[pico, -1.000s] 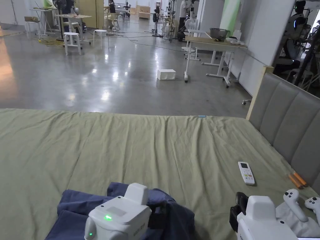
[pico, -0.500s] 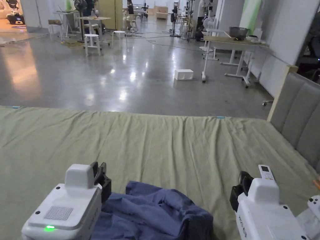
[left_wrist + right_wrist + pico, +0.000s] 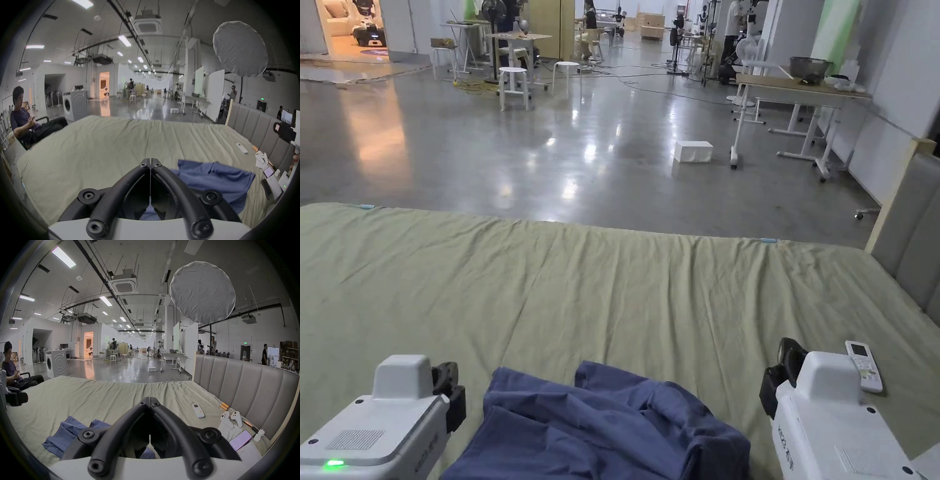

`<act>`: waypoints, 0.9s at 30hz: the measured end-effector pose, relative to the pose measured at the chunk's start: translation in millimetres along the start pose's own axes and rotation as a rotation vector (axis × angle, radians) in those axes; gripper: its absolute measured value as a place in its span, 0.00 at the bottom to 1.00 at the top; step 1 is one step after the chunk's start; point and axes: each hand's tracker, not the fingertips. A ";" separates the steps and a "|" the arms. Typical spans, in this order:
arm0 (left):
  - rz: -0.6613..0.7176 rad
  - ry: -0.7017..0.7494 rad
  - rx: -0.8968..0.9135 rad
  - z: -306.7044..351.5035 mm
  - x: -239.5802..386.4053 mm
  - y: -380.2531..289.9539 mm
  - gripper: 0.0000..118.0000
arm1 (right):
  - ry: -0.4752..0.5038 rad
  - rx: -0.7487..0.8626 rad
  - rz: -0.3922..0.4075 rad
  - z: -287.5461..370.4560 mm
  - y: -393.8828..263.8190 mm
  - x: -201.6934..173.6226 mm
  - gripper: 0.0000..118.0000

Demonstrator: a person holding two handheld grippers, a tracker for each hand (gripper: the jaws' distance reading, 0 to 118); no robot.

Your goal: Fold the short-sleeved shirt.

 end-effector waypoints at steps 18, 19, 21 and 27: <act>0.104 0.045 -0.665 -105.7 -40.8 -113.6 0.60 | 0.037 -0.117 0.020 3.6 -34.3 -8.3 0.00; 0.083 0.055 -0.680 -107.9 -39.2 -116.7 0.59 | 0.036 -0.123 0.020 3.8 -36.1 -7.6 0.00; -0.012 0.054 -0.653 -108.5 -32.0 -121.6 0.55 | 0.033 -0.135 0.020 3.8 -39.3 -5.9 0.00; -0.132 0.039 -0.632 -108.7 -4.6 -119.7 0.07 | 0.024 -0.168 0.008 3.7 -49.5 0.4 0.00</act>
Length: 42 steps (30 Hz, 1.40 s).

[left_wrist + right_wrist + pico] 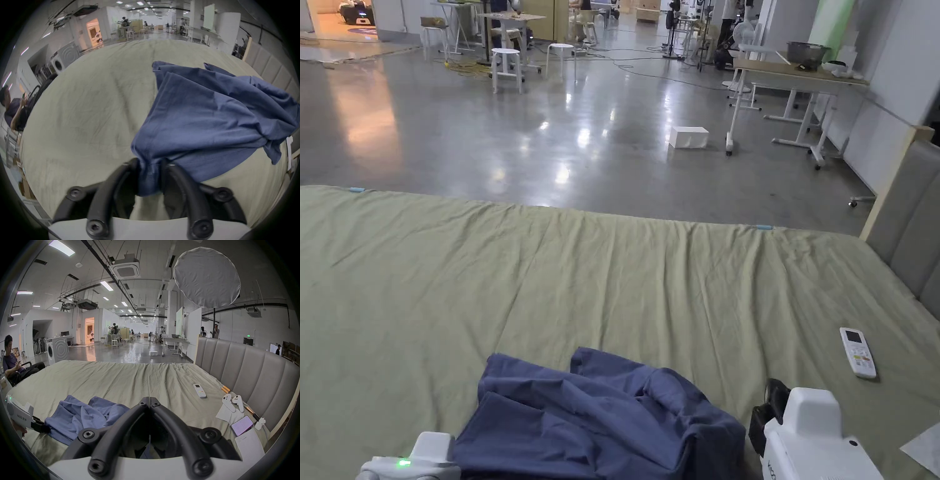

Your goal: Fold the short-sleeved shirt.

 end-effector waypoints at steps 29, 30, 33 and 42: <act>0.052 -0.115 0.117 48.9 -17.3 -16.6 0.04 | 0.082 -0.674 0.061 -47.2 -146.1 -21.8 0.34; 0.052 -0.113 0.115 51.9 -14.5 -16.9 0.04 | 0.075 -0.666 0.062 -46.3 -145.1 -23.1 0.16; 0.051 -0.112 0.115 53.5 -13.0 -18.5 0.04 | 0.047 -0.645 0.103 -47.2 -145.1 -17.9 0.04; 0.052 -0.103 0.186 58.7 -20.9 -9.0 0.04 | 0.035 -0.495 0.082 -31.6 -111.8 0.2 0.03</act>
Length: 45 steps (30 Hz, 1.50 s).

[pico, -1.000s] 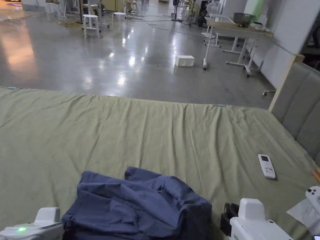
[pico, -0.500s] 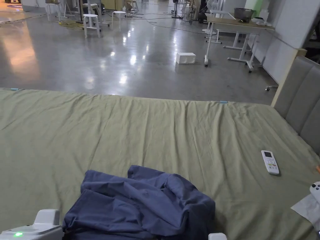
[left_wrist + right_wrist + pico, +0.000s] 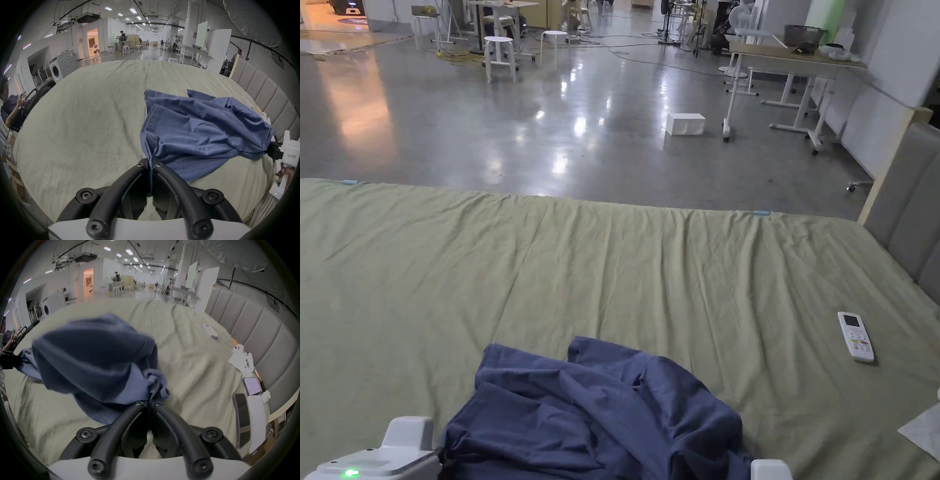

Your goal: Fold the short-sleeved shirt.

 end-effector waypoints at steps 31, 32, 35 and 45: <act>-0.010 0.083 0.429 140.9 -32.8 238.3 0.04 | -0.128 0.577 0.010 109.3 245.3 80.0 0.03; -0.009 0.080 0.435 140.2 -35.7 245.7 0.04 | -0.128 0.583 0.002 109.7 253.9 81.2 0.03; -0.012 0.097 0.442 139.7 -38.5 264.2 0.04 | -0.135 0.602 0.007 108.8 276.8 82.4 0.03; -0.006 0.125 0.484 130.5 -47.2 334.2 0.04 | -0.183 0.676 0.049 99.3 361.6 80.7 0.03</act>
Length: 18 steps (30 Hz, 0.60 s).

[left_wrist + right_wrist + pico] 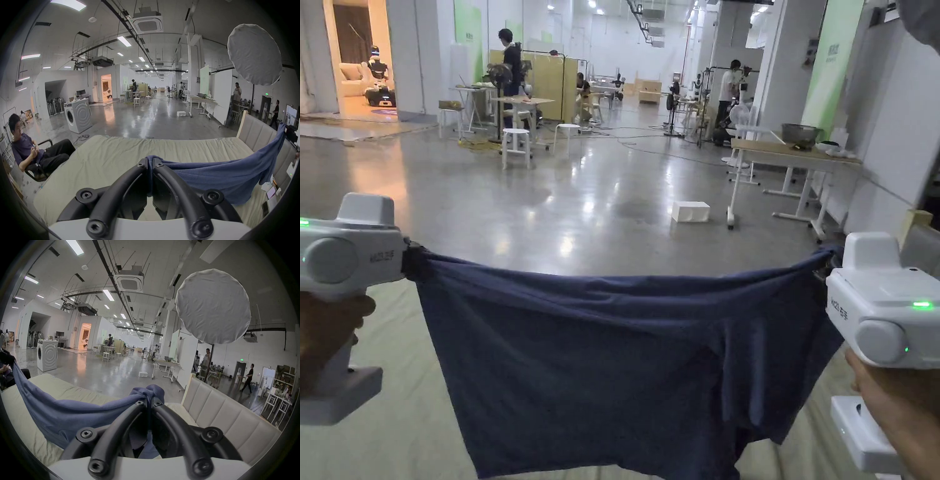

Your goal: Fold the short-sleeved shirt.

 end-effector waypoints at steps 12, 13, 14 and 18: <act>-0.036 0.038 0.094 -43.6 13.2 94.3 0.04 | -0.067 0.090 0.046 -74.3 76.3 -7.8 0.03; -0.037 0.039 0.102 -45.8 13.8 99.2 0.04 | -0.071 0.090 0.049 -76.7 78.4 -8.9 0.03; -0.044 0.044 0.111 -48.9 15.4 105.0 0.04 | -0.076 0.092 0.050 -81.5 80.1 -10.3 0.03; -0.074 0.061 0.136 -56.6 19.0 110.9 0.04 | -0.086 0.075 0.041 -98.2 73.7 -13.6 0.03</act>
